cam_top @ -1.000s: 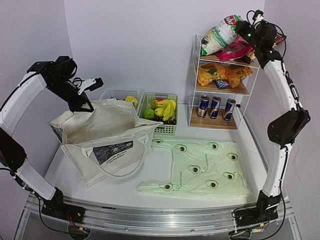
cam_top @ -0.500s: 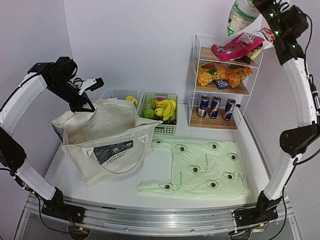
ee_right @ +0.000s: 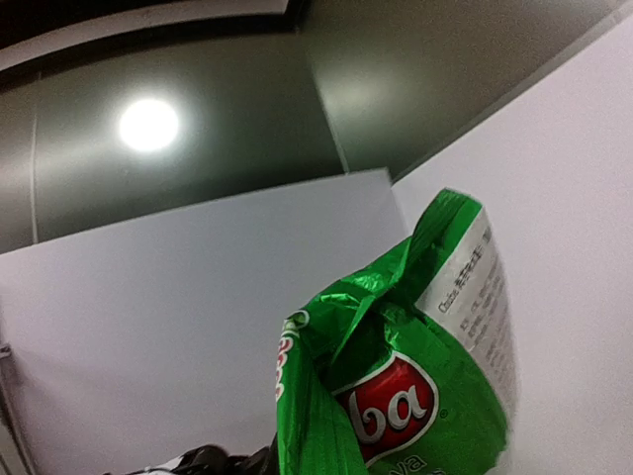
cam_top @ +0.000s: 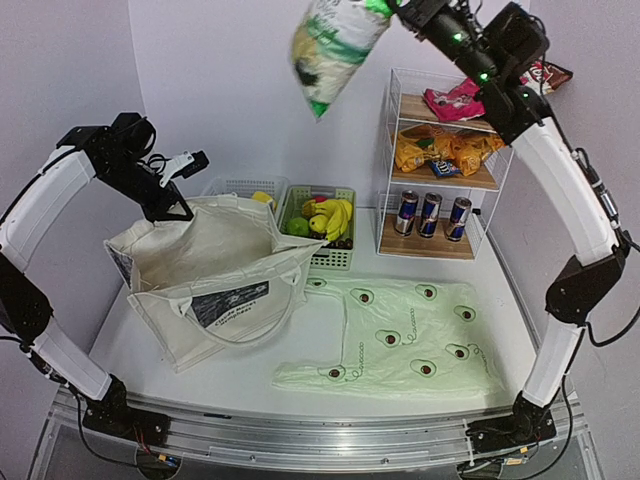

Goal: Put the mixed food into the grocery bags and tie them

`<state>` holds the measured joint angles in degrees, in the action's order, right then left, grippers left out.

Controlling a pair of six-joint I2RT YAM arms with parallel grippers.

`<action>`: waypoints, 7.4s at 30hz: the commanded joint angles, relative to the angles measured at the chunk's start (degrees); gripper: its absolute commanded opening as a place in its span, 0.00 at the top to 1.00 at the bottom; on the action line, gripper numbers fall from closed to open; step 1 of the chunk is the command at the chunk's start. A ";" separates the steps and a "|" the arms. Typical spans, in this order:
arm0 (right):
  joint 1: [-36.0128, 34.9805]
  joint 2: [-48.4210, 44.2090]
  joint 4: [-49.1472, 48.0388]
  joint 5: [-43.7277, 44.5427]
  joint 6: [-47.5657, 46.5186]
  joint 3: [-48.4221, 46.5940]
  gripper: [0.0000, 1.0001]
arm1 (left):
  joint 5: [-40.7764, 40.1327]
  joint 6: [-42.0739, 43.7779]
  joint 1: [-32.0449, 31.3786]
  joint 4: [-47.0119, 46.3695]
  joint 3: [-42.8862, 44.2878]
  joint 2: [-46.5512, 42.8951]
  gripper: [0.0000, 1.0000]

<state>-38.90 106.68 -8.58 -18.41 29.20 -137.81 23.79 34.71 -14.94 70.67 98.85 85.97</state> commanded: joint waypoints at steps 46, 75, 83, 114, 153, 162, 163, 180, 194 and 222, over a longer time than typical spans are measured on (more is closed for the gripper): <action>-19.29 13.84 21.63 -23.11 -104.84 -0.21 1.00 | 13.52 8.93 0.25 -0.05 4.74 5.11 1.00; -18.60 24.14 26.73 -15.26 -131.96 -1.91 1.00 | 19.39 10.35 0.26 4.43 8.90 8.49 1.00; -18.75 21.89 26.61 -14.33 -127.95 6.08 0.93 | 19.31 10.94 0.88 3.91 7.28 7.22 1.00; -14.76 -19.67 33.69 23.99 -38.17 42.33 0.17 | 21.27 3.03 3.83 -3.75 0.76 5.54 1.00; 20.49 0.33 -8.81 32.18 28.80 50.07 0.42 | 22.92 4.35 3.82 -4.32 -2.61 4.48 1.00; 20.92 2.56 -10.76 36.62 28.01 49.30 0.30 | 23.63 4.61 3.81 -3.82 -2.50 3.92 1.00; 20.95 3.04 -10.93 36.87 27.59 48.86 0.29 | 23.62 4.65 3.84 -3.84 -2.45 3.98 1.00; 21.52 10.66 -14.21 39.18 32.08 42.66 0.52 | 23.82 4.90 3.83 -3.25 -2.05 3.26 1.00; 21.94 5.21 -15.45 34.40 28.28 45.95 1.00 | 23.63 5.63 3.76 -3.36 -2.79 2.94 1.00; 16.97 -18.69 -6.99 25.31 14.75 61.55 1.00 | 24.00 5.69 3.83 -3.68 -3.09 3.04 1.00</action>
<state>-20.15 94.16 -12.05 11.44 46.68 -77.09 44.93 39.22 -11.20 67.46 94.87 91.44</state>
